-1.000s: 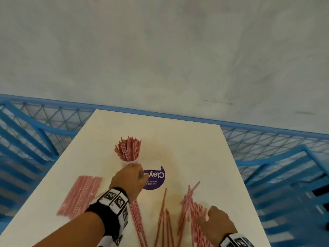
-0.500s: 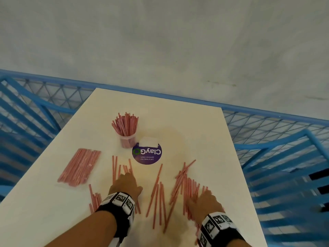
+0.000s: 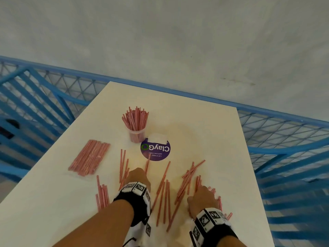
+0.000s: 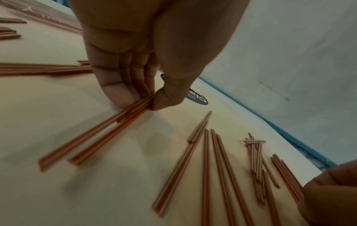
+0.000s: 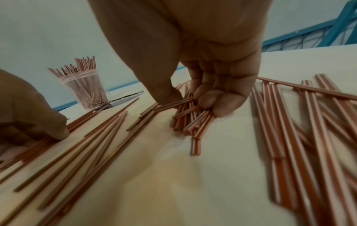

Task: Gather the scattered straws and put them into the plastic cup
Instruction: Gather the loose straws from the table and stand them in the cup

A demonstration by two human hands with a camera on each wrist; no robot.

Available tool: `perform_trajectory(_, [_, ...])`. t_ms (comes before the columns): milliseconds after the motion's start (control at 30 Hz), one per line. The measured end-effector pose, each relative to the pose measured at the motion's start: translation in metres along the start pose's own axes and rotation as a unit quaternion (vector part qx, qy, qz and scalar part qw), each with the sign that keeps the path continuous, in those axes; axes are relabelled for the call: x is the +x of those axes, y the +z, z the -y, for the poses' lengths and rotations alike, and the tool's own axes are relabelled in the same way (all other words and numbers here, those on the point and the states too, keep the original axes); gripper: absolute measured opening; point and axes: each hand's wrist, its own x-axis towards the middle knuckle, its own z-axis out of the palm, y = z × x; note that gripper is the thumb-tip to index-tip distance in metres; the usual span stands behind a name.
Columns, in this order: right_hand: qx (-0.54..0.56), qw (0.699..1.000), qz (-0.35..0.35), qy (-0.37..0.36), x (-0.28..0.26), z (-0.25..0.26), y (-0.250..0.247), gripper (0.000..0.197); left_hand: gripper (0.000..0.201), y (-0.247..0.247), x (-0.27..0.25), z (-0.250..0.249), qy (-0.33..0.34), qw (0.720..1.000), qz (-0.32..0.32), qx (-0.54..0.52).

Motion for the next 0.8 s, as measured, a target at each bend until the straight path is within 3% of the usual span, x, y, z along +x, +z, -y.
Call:
perform_trajectory(167, [0.019,1.000,-0.004,0.000,0.002,-0.002,0.002,0.021,0.023,0.010,0.001,-0.007,0.007,0.999,-0.012,0.039])
perform_trajectory(267, [-0.002,1.000,-0.001,-0.008,0.002,-0.005,0.005,0.058,0.024,0.022,0.000,-0.007,0.040,0.993,-0.041,0.103])
perform_trajectory(300, [0.000,1.000,-0.005,-0.007,0.001,-0.006,0.005,0.062,0.025,0.024,-0.001,-0.007,0.052,0.990,-0.049,0.121])
perform_trajectory(433, [0.038,0.998,-0.039,-0.003,0.004,-0.009,0.008,0.034,0.027,0.028,-0.002,-0.008,0.065,0.982,-0.068,0.165])
perform_trajectory(567, [0.079,0.996,-0.038,0.026,0.008,-0.006,0.005,0.032,0.027,0.030,-0.002,-0.007,0.066,0.974,-0.082,0.200])
perform_trajectory(700, [0.038,0.999,-0.034,0.018,0.012,-0.004,0.006,0.012,0.027,0.032,-0.002,-0.004,0.073,0.968,-0.078,0.227])
perform_trajectory(800, [0.016,0.999,-0.036,0.011,0.014,-0.004,0.009,0.014,0.027,0.031,-0.001,-0.003,0.079,0.966,-0.076,0.233])
